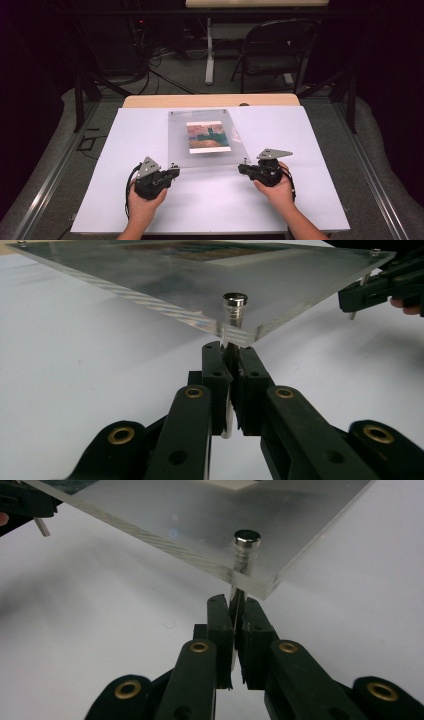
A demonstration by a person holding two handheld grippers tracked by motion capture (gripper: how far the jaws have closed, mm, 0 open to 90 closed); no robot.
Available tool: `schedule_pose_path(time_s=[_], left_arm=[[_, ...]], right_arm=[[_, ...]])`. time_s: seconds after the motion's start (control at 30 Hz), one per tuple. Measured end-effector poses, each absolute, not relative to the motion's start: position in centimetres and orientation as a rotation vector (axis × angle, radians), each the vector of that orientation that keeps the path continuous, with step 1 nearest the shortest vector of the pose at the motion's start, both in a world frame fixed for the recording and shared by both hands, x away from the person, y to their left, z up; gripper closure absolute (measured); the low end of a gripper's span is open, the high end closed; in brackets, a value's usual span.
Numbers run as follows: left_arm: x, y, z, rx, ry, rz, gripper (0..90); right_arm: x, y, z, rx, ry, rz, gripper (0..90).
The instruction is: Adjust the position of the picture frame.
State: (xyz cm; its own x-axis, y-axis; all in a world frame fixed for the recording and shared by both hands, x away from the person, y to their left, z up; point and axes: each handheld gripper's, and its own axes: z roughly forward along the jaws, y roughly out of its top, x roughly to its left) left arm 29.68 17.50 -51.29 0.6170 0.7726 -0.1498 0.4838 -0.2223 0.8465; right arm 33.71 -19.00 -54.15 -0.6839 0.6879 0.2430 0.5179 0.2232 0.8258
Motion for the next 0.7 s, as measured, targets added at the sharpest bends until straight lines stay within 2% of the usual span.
schedule_pose_path(time_s=[0.23,0.7], left_arm=[[32.0,16.9,-51.8,1.881,1.004,0.362,85.2],[34.0,16.9,-53.2,1.884,1.053,0.327,85.2]], right_arm=[[33.2,-19.6,-54.1,1.185,2.273,1.443,85.7],[34.5,-19.4,-54.6,1.172,2.258,1.409,85.7]])
